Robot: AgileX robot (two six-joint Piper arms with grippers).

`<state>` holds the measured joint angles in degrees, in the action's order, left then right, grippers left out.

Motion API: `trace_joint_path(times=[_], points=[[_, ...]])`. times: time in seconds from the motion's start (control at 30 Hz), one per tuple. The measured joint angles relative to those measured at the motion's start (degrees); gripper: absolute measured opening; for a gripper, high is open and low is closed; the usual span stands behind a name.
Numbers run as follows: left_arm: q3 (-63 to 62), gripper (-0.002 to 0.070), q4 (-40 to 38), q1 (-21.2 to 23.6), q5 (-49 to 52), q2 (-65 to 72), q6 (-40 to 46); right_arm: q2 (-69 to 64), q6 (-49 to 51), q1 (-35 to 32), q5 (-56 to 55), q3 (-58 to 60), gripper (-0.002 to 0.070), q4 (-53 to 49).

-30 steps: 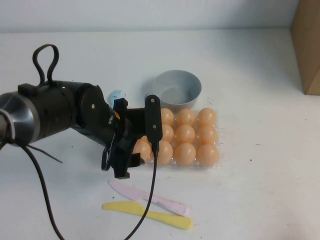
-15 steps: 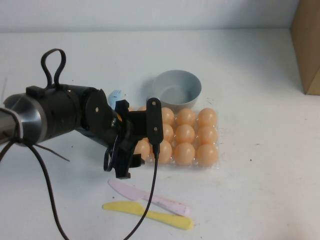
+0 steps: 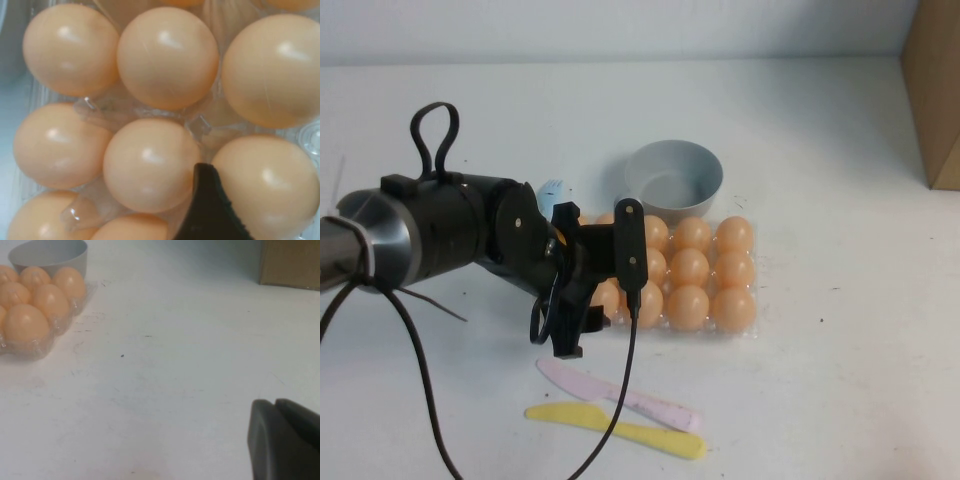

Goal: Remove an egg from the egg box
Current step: Pick up the egg from the plastic box

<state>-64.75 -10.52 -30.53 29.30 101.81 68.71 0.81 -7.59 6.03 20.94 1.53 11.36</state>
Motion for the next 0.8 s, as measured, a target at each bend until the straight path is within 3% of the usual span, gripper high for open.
trace_joint_path(times=[0.1, 0.8], points=[[0.0, 0.0362, 0.0, 0.0, -0.1, 0.0, 0.0, 0.0, 0.0, 0.0, 0.0, 0.0, -0.0017, 0.0], [0.0, 0.0319, 0.1, 0.0, 1.2, -5.8, 0.0, 0.0, 0.0, 0.0, 0.0, 0.0, -0.0017, 0.0]])
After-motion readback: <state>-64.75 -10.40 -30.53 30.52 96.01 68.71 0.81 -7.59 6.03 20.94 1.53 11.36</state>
